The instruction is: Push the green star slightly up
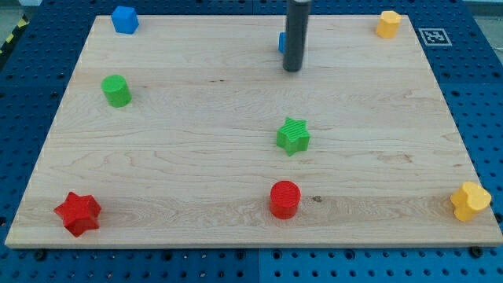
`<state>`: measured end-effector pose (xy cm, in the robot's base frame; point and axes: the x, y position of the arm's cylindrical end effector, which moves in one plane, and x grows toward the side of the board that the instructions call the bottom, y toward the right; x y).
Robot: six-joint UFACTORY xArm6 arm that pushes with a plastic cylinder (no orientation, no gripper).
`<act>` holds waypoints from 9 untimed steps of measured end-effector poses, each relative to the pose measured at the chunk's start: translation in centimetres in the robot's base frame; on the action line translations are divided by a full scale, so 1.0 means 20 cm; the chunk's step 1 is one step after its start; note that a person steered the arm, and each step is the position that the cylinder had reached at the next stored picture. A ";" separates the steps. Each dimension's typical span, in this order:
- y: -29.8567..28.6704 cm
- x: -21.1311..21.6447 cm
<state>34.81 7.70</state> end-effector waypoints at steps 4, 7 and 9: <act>0.22 0.93; -0.12 0.73; -0.15 0.60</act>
<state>46.88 4.68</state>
